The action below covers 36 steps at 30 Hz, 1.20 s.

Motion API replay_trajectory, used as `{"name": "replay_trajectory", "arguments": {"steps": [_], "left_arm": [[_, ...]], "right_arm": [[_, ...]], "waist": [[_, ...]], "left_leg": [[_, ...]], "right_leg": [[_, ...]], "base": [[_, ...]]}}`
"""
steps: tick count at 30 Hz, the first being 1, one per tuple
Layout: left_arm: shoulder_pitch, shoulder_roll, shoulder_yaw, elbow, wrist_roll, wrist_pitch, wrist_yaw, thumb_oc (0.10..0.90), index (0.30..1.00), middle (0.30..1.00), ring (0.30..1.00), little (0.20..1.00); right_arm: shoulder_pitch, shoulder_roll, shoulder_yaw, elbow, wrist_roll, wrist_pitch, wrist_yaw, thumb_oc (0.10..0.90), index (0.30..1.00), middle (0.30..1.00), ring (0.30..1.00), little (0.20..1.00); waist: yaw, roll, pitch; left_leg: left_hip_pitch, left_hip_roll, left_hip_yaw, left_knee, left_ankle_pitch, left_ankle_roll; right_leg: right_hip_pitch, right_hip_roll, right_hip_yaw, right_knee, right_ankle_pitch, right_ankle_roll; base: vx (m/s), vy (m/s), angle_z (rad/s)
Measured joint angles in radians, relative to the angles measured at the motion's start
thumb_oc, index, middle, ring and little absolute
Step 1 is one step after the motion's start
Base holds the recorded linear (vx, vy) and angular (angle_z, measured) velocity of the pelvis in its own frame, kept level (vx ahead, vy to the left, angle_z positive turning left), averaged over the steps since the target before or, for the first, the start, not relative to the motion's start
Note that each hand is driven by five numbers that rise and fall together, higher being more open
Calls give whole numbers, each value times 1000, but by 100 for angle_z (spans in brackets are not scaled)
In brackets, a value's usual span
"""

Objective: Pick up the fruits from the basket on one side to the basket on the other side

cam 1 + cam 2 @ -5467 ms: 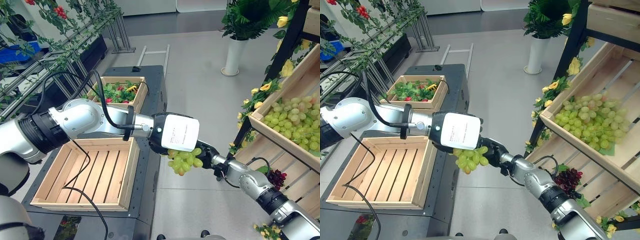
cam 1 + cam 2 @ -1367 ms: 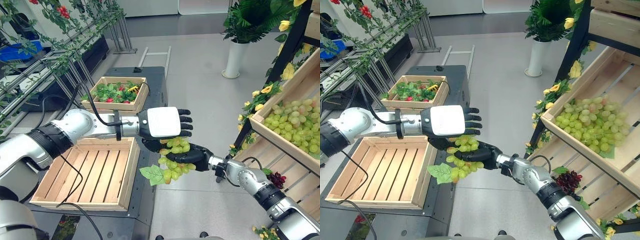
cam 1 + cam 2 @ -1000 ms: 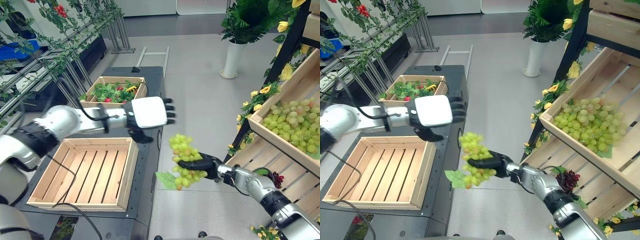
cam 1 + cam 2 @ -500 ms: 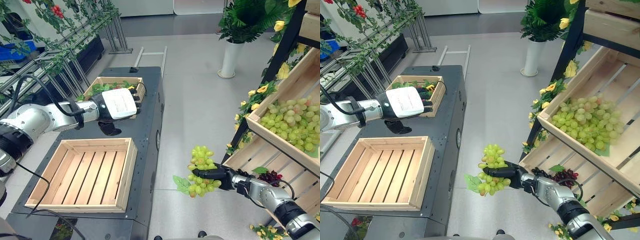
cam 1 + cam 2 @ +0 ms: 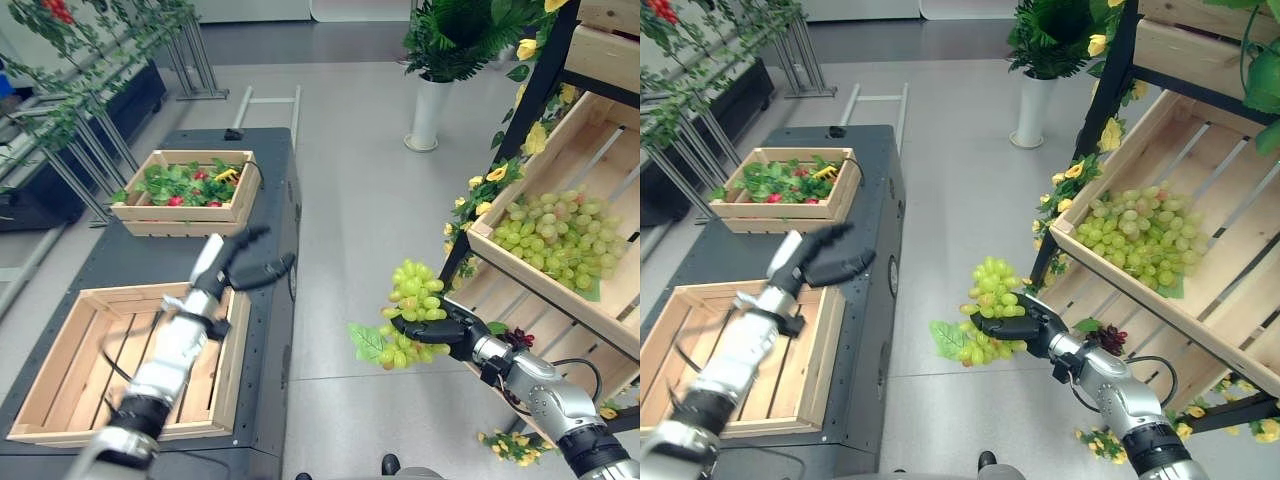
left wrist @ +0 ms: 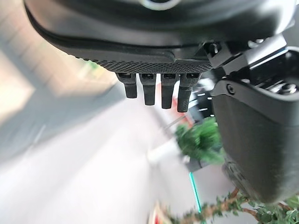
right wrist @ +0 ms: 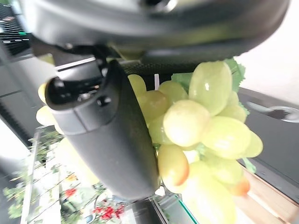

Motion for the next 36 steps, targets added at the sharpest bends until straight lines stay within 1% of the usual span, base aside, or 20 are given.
{"name": "replay_trajectory", "arguments": {"steps": [1,2,3,4,5,6,7,9,11,16,19,20,24,27,30,31,32,33,35,36], "left_arm": [[13,-13,-2,13,-1,0,2,800,900,900,900,900],[49,-27,1,30,-7,-5,33,800,900,900,900,900],[76,-31,-9,36,-8,-5,55,800,900,900,900,900],[77,-37,-17,56,-8,-4,66,800,900,900,900,900],[75,-41,-15,74,-11,-2,75,800,900,900,900,900],[75,-56,-16,88,-17,-2,97,800,900,900,900,900],[75,-65,-16,87,-17,-2,109,800,900,900,900,900],[72,-77,-16,83,-17,-3,121,800,900,900,900,900],[69,-77,-16,84,-17,-3,132,800,900,900,900,900],[26,-71,-15,120,-17,-3,142,800,900,900,900,900],[19,-61,-15,143,-17,-2,143,800,900,900,900,900],[19,-61,-15,145,-17,-2,142,800,900,900,900,900],[19,-62,-17,146,-18,-1,122,800,900,900,900,900],[20,-62,-18,152,-18,-1,110,800,900,900,900,900],[19,-59,-17,172,-18,0,113,800,900,900,900,900],[5,-67,-17,195,-19,-1,113,800,900,900,900,900],[1,-69,-18,205,-19,0,113,800,900,900,900,900],[-1,-72,-18,212,-25,0,112,800,900,900,900,900],[-4,-77,-19,221,-38,0,112,800,900,900,900,900],[-5,-78,-31,221,-38,0,113,800,900,900,900,900]], "right_arm": [[-4,4,0,-7,0,-3,1,400,300,300,300,300],[-23,32,2,-16,1,-7,2,400,300,300,300,300],[-43,32,10,-24,3,-9,10,400,300,300,300,300],[-86,21,8,-26,6,-10,12,400,300,300,300,300],[-99,34,7,-28,6,-10,-1,400,300,300,300,300],[-98,37,0,-52,9,-10,-11,400,300,300,300,300],[-96,32,-3,-73,11,-10,-11,400,300,300,300,300],[-95,27,-14,-125,13,-10,-11,400,300,300,300,300],[-95,26,-20,-157,18,-10,-11,400,300,300,300,300],[-112,1,-34,-185,130,-10,-11,400,300,300,300,300],[-119,-29,-56,-227,148,-10,-14,400,300,300,300,300],[-119,-29,-75,-238,176,-10,-33,400,300,300,300,300],[-120,-43,-153,-266,180,-10,-107,400,300,300,300,300],[-125,-98,-194,-261,208,-10,-170,400,300,300,300,300],[-161,-144,-195,-220,209,-23,-177,400,300,300,300,300],[-170,-175,-202,-187,210,-44,-178,400,300,300,300,300],[-172,-183,-213,-174,210,-45,-181,400,300,300,300,300],[-176,-188,-237,-154,210,-56,-198,400,300,300,300,300],[-198,-232,-243,-119,206,-59,-233,400,300,300,300,300],[-206,-280,-255,-89,206,-60,-249,400,300,300,300,300]], "waist": [[2,-13,4],[23,-64,26],[55,-75,26],[60,-50,42],[66,-58,49],[59,-61,48],[48,-63,47],[17,-61,48],[16,-61,48],[10,-59,48],[-2,-58,48],[-4,-58,48],[-8,-58,47],[-33,-58,47],[-33,-64,43],[-37,-64,43],[-38,-64,42],[-47,-64,42],[-55,-59,42],[-55,-55,41]], "left_leg": [[-4,0,-19,20,-3,-1],[-52,-37,-167,114,-50,39],[-52,-74,-290,81,-65,56],[-51,-67,-303,29,-34,42],[-30,-60,-267,14,-28,37],[-17,-68,-254,-13,-16,43],[-17,-75,-251,-15,-14,43],[-16,-86,-245,-19,-11,50],[-10,-88,-226,-14,-14,53],[-2,-87,-202,-14,-17,55],[3,-87,-187,-20,-18,56],[5,-87,-177,-20,-19,57],[5,-88,-140,-19,-23,58],[5,-86,-110,-13,-28,59],[11,-82,-62,-13,-36,57],[12,-76,-60,-13,-38,53],[13,-74,-59,-13,-39,50],[14,-66,-61,-13,-40,46],[16,-57,-67,-14,-42,41],[18,-52,-74,-14,-43,36]], "right_leg": [[-6,1,13,6,1,-1],[-17,-14,105,28,6,-6],[-48,-11,162,35,11,-10],[-61,19,171,34,25,-3],[-63,11,156,33,34,4],[-62,-4,112,24,39,15],[-61,-12,106,16,45,24],[-57,-26,106,-3,63,33],[-59,-26,108,-4,70,32],[-58,-23,110,-3,76,31],[-60,-23,113,-2,77,32],[-63,-23,117,-2,74,36],[-85,-26,117,4,74,36],[-113,-16,133,38,88,35],[-116,-13,111,6,105,31],[-112,-12,102,-4,103,28],[-112,-11,99,-4,106,27],[-110,-4,92,-4,108,18],[-105,7,89,-4,109,8],[-101,13,87,-4,111,0]], "base": [[-56,176,-72],[-39,155,-120],[-32,208,-160],[-16,156,-151],[-29,182,-105],[-29,120,-57],[-57,176,-31],[-50,146,-8],[-28,127,-16],[-14,125,-10],[7,88,-16],[23,111,-21],[7,73,-31],[-26,-38,-28],[-14,-79,-50],[38,-38,-15],[63,-40,-9],[85,-48,4],[48,-28,7],[21,-19,7]]}}
